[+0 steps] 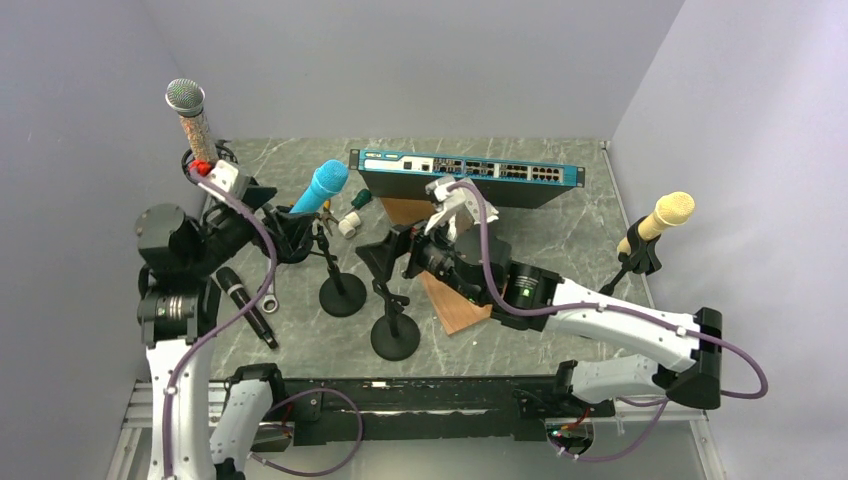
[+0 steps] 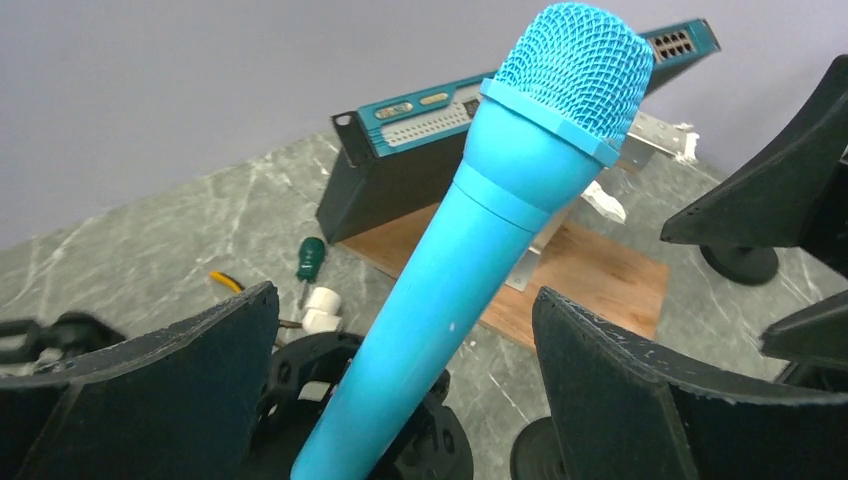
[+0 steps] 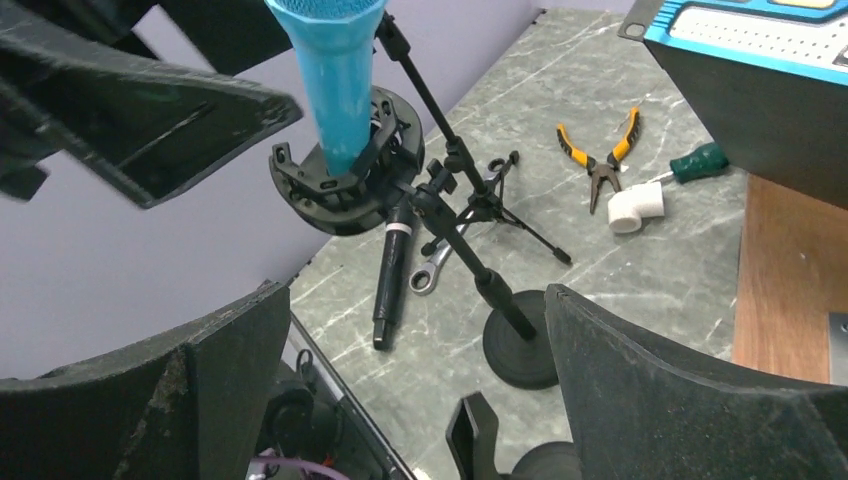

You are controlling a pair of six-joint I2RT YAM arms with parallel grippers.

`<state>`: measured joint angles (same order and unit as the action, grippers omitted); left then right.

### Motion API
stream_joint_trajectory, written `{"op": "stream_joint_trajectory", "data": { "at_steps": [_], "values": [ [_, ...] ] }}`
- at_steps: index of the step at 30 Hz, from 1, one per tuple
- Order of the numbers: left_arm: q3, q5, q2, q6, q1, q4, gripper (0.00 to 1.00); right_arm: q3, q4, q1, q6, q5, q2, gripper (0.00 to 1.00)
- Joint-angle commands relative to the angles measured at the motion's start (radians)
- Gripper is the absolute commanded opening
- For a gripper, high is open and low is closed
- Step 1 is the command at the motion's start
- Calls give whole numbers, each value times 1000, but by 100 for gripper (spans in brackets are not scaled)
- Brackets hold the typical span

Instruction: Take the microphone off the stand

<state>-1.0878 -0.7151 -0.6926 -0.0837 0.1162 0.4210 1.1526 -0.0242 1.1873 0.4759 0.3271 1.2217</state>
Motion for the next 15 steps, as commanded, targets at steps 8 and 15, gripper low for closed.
{"op": "stream_joint_trajectory", "data": {
  "at_steps": [8, 15],
  "values": [
    [-35, -63, -130, 212, -149, -37, 93, -149, 69, -5, 11, 2, -195, 100],
    [-26, 10, -173, 266, -176, -46, 76, -225, 121, -5, 30, 28, -281, 100]
  ]
}}
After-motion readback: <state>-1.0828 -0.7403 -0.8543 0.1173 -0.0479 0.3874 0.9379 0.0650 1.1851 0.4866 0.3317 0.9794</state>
